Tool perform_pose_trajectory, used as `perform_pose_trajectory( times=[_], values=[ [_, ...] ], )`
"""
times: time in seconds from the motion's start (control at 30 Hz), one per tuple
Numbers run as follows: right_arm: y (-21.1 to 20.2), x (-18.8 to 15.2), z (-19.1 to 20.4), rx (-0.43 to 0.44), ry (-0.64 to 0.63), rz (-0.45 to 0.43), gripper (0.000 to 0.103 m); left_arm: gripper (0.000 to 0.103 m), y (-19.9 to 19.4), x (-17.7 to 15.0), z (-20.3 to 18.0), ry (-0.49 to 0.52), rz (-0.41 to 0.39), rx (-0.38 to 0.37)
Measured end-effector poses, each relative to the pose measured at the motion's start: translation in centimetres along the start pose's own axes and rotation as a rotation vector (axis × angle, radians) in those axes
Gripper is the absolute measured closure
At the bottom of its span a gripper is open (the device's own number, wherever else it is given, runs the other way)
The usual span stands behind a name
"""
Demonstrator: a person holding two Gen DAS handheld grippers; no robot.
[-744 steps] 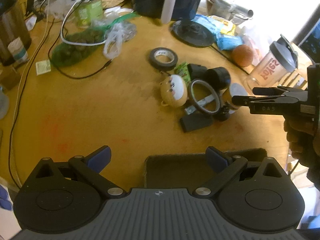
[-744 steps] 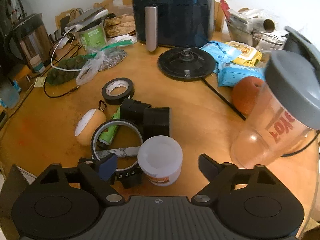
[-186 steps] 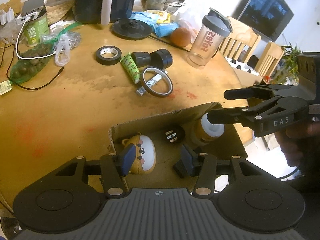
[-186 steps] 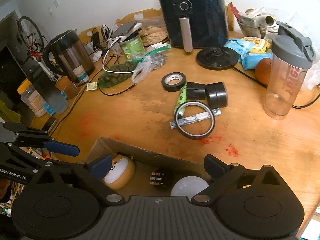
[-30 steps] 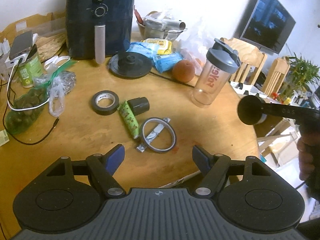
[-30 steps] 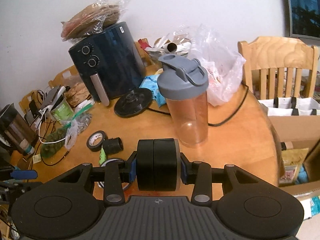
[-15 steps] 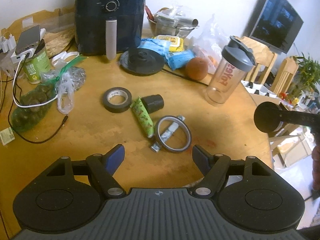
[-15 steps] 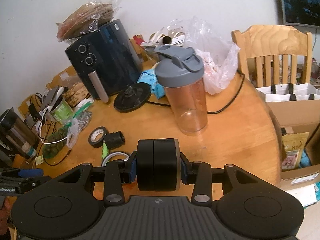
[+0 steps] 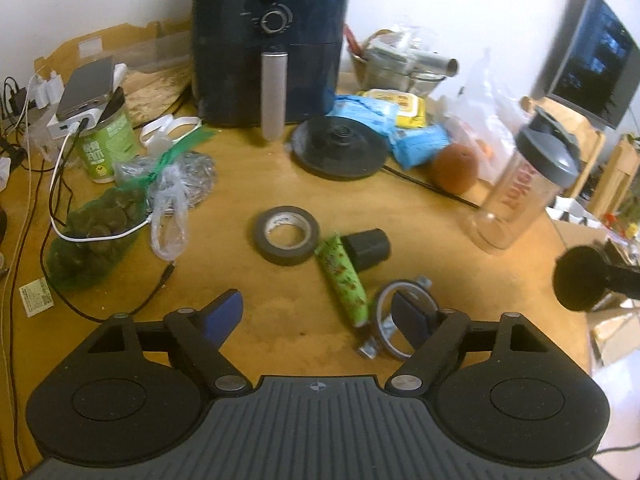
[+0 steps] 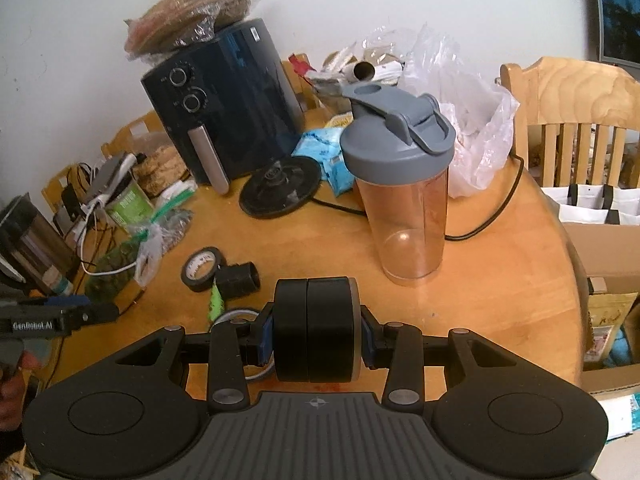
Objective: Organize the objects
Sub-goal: 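Lift the black pipe fitting with the right tool and hold it up, then grasp the black electrical tape roll with the left tool while the right tool holds the fitting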
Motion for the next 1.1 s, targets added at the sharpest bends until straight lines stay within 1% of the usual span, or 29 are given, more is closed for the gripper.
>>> perform_pose_trajectory(
  times=[0.4, 0.6, 0.9, 1.1],
  values=[
    [1.1, -0.6, -1.5, -0.013, 0.036, 0.040, 0.060, 0.019, 5.6, 1.1, 0.9, 0.032, 0.040, 0.037],
    [1.3, -0.8, -2.1, -0.029, 0.056, 0.048, 0.060, 0.019, 8.6, 1.5, 0.4, 0.077, 0.050, 0.057],
    [0.8, -0.5, -3.4, -0.060, 0.084, 0.034, 0.060, 0.019, 12.6, 1.6, -0.4, 0.134, 0.079, 0.068],
    [0.1, -0.1, -3.8, -0.073, 0.086, 0.015, 0.060, 0.019, 14.8, 2.4, -0.5, 0.137, 0.075, 0.077]
  ],
)
Point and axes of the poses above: each gripper's, at about its wrist camera, not at the fingertips, and y roughly the way its jaws point, z to its left, x to its top, the point moved 5 cm from there along y, roughly the way its jaws point, and after that the axes turned 12 degrees about x, right-handed, at the moved point
